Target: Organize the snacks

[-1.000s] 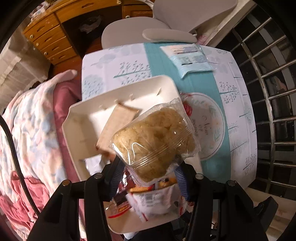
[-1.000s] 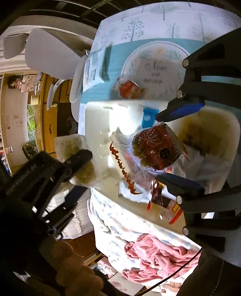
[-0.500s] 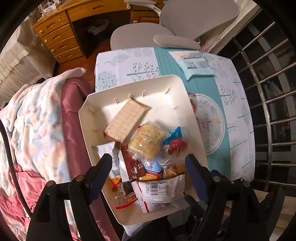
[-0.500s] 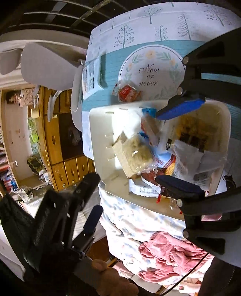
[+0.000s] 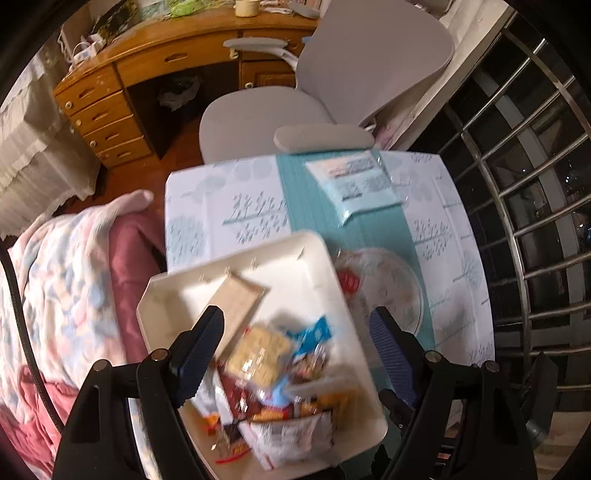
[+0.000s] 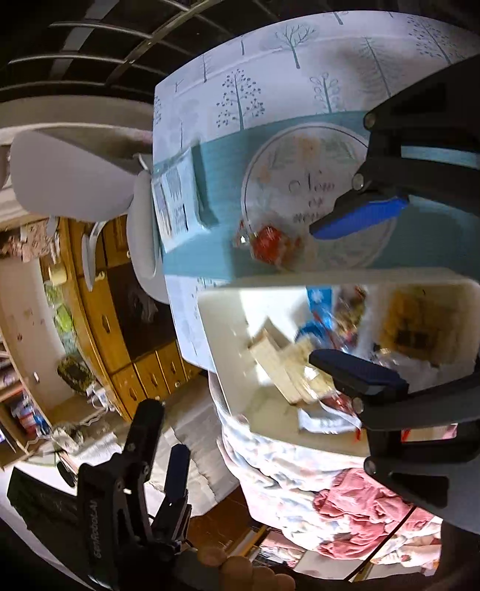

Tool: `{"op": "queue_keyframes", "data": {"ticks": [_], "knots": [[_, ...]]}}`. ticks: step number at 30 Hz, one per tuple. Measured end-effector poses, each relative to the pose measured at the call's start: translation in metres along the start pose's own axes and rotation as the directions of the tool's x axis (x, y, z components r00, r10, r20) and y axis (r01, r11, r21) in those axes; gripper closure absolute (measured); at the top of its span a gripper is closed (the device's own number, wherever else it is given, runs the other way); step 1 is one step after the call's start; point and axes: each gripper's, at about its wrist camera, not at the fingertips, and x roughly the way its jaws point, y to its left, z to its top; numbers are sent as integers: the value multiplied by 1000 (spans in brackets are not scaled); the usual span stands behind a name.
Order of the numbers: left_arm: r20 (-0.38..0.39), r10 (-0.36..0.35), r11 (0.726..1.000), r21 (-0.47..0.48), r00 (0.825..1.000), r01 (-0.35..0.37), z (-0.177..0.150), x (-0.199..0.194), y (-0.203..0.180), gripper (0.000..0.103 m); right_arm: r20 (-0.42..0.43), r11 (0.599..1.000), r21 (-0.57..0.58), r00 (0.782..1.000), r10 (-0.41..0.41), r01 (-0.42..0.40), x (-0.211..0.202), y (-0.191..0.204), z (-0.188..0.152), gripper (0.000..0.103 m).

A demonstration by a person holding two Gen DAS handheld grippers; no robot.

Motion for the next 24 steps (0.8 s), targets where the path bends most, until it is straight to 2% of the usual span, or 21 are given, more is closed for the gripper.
{"op": "queue_keyframes", "data": {"ticks": [7, 12, 17, 24], "knots": [[-2, -26, 1000, 4, 1000, 26, 52, 32, -20, 23, -28, 999, 36, 999, 20, -19, 27, -35, 22, 41], [-27, -89, 995, -35, 996, 88, 82, 78, -29, 23, -47, 999, 7, 998, 47, -47, 53, -52, 30, 41], [-49, -166, 982, -105, 985, 160, 108, 124, -32, 23, -53, 994, -92, 997, 52, -57, 80, -61, 32, 41], [-113, -208, 957, -228, 972, 179, 135, 189, -26, 26, -25, 956, -288, 999, 43, -48, 108, -65, 28, 41]]}}
